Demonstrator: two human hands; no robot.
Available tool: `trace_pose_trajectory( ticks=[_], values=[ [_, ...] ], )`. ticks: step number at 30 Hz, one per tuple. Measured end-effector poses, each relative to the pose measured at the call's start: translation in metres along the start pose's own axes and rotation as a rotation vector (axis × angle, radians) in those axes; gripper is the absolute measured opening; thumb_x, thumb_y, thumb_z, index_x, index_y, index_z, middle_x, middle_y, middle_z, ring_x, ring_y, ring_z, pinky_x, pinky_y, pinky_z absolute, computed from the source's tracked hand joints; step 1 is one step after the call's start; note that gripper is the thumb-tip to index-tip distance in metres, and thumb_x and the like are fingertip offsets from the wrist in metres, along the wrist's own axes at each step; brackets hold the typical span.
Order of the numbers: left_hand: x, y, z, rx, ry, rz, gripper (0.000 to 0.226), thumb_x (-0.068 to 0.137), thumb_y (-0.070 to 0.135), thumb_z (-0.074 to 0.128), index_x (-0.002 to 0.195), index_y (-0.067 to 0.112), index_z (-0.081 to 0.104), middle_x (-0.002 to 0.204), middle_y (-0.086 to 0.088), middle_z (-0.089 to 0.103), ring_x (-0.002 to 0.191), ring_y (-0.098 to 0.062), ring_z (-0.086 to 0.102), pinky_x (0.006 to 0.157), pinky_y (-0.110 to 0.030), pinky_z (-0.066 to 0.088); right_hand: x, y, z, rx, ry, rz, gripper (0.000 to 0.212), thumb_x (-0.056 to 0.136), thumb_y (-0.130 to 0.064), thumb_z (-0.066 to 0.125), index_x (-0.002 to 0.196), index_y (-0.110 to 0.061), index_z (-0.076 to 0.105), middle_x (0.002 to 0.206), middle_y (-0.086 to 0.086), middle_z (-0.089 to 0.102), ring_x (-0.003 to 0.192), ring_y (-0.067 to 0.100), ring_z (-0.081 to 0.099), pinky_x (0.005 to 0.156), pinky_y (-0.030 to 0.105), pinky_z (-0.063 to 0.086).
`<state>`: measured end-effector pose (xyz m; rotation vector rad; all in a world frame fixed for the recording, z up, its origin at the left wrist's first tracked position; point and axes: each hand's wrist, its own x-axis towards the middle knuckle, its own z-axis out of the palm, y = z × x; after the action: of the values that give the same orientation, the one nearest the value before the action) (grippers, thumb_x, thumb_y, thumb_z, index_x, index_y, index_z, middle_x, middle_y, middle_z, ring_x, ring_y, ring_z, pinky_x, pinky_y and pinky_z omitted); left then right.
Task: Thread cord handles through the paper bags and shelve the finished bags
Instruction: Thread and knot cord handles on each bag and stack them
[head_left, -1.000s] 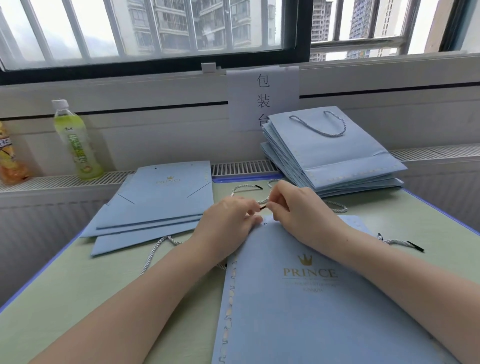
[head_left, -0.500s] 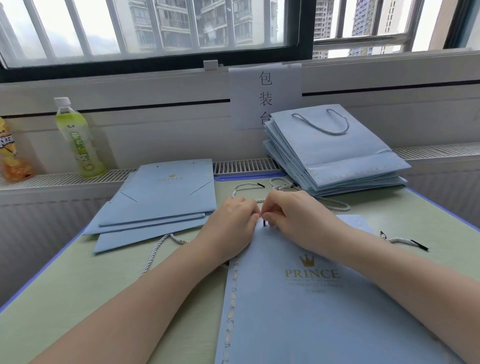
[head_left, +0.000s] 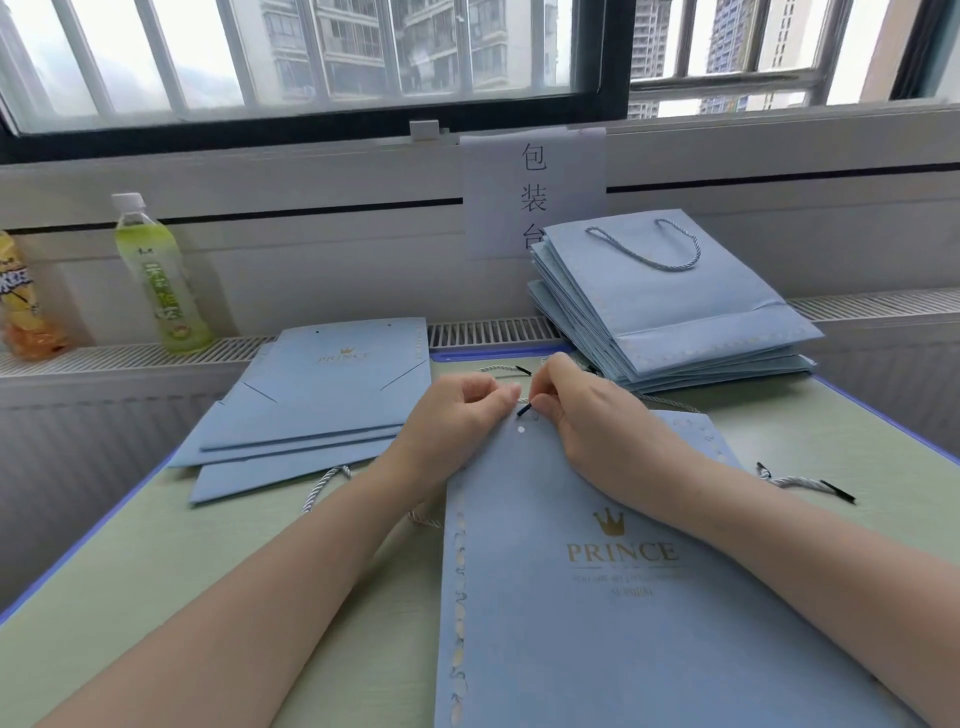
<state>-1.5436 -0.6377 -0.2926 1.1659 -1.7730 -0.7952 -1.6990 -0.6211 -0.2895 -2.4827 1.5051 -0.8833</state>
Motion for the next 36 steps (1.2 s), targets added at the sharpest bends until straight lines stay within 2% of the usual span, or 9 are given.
trace_pose_trajectory(
  ticks=[3,6,9,11,17,23,27,33,36],
  values=[
    [-0.001,0.000,-0.007,-0.217,-0.059,-0.116,0.020,0.087,0.021,0.066,0.074,0.007,0.061,0.073,-0.010,0.062,0.064,-0.018,0.057,0.060,-0.026,0.046,0.004,0.008,-0.004,0.039,0.057,0.024,0.005,0.098,-0.017,0.043,0.093,-0.017,0.043,0.091,0.002,0.059,0.084,0.021,0.051,0.074,0.036,0.041],
    [-0.001,-0.002,-0.006,-0.285,-0.052,-0.158,0.018,0.085,0.019,0.068,0.073,0.007,0.061,0.073,-0.009,0.062,0.064,-0.019,0.058,0.061,-0.027,0.048,0.004,0.013,-0.007,-0.082,0.144,-0.076,0.007,0.094,-0.009,0.049,0.089,-0.014,0.048,0.090,0.000,0.056,0.083,0.022,0.050,0.069,0.034,0.038],
    [-0.001,-0.001,-0.005,-0.293,-0.036,-0.165,0.019,0.086,0.019,0.066,0.072,0.009,0.059,0.069,-0.006,0.061,0.061,-0.017,0.057,0.059,-0.026,0.048,0.004,0.012,-0.008,-0.287,0.257,-0.287,0.017,0.080,0.003,0.058,0.079,-0.012,0.051,0.080,0.000,0.054,0.072,0.025,0.052,0.060,0.035,0.042],
    [-0.001,-0.002,-0.005,-0.268,-0.026,-0.147,0.020,0.087,0.018,0.065,0.070,0.010,0.058,0.067,-0.005,0.058,0.059,-0.016,0.055,0.056,-0.024,0.046,0.003,0.008,-0.007,-0.385,0.280,-0.372,0.014,0.080,-0.001,0.056,0.077,-0.014,0.051,0.075,-0.001,0.053,0.066,0.024,0.051,0.056,0.033,0.040],
    [-0.002,-0.001,-0.003,-0.207,0.011,-0.117,0.022,0.088,0.012,0.062,0.067,0.010,0.057,0.065,-0.006,0.053,0.058,-0.015,0.048,0.049,-0.019,0.040,0.000,0.000,-0.003,-0.507,0.272,-0.462,0.022,0.069,-0.001,0.072,0.073,-0.013,0.054,0.069,0.000,0.052,0.060,0.022,0.049,0.054,0.031,0.038],
    [-0.001,-0.002,-0.004,-0.197,0.026,-0.114,0.024,0.088,0.016,0.064,0.067,0.009,0.054,0.065,-0.006,0.050,0.063,-0.019,0.047,0.056,-0.025,0.039,0.003,0.003,-0.013,-0.477,0.241,-0.495,0.035,0.050,0.018,0.064,0.068,-0.010,0.051,0.067,0.004,0.050,0.060,0.018,0.030,0.053,0.025,0.030],
    [0.001,-0.005,-0.005,-0.171,0.054,-0.119,0.028,0.086,0.013,0.065,0.063,0.010,0.050,0.059,-0.002,0.045,0.057,-0.014,0.042,0.050,-0.019,0.034,0.002,0.002,-0.009,-0.471,0.218,-0.561,0.037,0.047,0.018,0.066,0.070,-0.008,0.052,0.067,0.005,0.049,0.061,0.017,0.028,0.048,0.029,0.040],
    [0.002,-0.005,-0.004,-0.127,0.064,-0.087,0.030,0.083,0.010,0.066,0.060,0.010,0.047,0.055,0.002,0.040,0.044,-0.003,0.032,0.042,-0.012,0.027,0.002,0.000,0.004,-0.343,0.216,-0.557,0.024,0.065,0.011,0.071,0.074,-0.006,0.057,0.069,0.004,0.049,0.063,0.016,0.031,0.054,0.030,0.042],
    [0.002,-0.005,-0.004,-0.145,0.069,-0.080,0.030,0.084,0.011,0.066,0.061,0.010,0.047,0.055,0.002,0.040,0.044,-0.004,0.033,0.042,-0.013,0.028,0.003,0.005,0.007,-0.284,0.221,-0.519,0.021,0.066,0.011,0.071,0.073,-0.005,0.059,0.068,0.005,0.051,0.059,0.019,0.041,0.057,0.023,0.035]
  ],
)
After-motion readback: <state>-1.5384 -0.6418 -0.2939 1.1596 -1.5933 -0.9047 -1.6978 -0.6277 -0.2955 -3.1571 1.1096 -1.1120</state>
